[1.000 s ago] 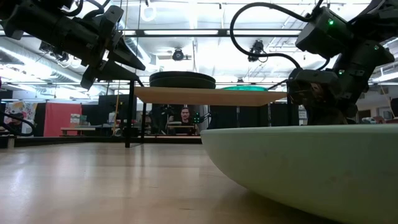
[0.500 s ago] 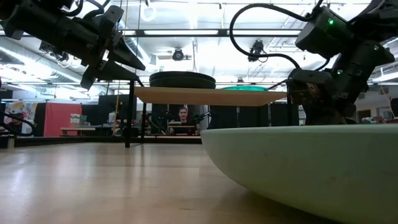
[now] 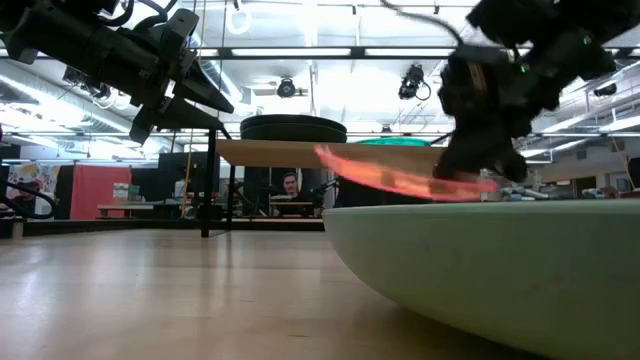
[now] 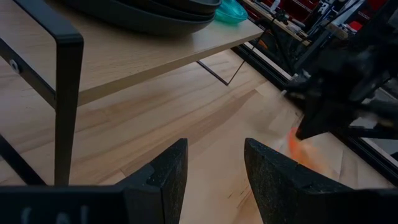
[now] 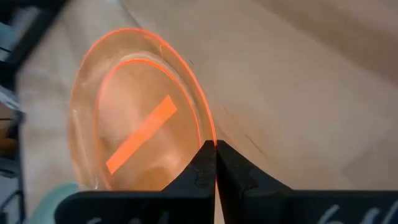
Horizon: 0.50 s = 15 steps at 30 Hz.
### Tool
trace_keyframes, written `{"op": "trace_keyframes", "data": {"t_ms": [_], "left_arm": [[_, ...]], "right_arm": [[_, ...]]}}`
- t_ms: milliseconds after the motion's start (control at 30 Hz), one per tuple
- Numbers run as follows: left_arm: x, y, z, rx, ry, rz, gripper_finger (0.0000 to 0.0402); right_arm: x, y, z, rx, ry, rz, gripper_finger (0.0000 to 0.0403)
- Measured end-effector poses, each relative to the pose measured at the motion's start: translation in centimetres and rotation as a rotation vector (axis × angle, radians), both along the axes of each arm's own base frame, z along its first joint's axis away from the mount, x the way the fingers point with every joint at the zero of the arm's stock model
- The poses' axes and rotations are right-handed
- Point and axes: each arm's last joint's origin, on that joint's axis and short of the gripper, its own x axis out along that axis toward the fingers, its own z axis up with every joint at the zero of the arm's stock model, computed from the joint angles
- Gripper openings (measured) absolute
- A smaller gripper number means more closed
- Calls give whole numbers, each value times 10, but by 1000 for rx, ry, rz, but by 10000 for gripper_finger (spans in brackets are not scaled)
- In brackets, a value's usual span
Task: Place and stack plates onto a shelf
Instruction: Stack the orange plate on top of the light blue plate on the shelf
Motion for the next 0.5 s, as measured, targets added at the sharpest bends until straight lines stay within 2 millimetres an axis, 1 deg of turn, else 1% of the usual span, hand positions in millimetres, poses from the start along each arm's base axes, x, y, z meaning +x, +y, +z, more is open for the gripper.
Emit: {"op": "trace_keyframes", "data": {"t_ms": [200,500], "left_arm": [[0,0,0,1,0,0,165],[0,0,0,1,1,0,165]], "right_arm": [[0,0,35,-56,-138,42,7],[-11,-5,89,-159,-345,44,7]]}}
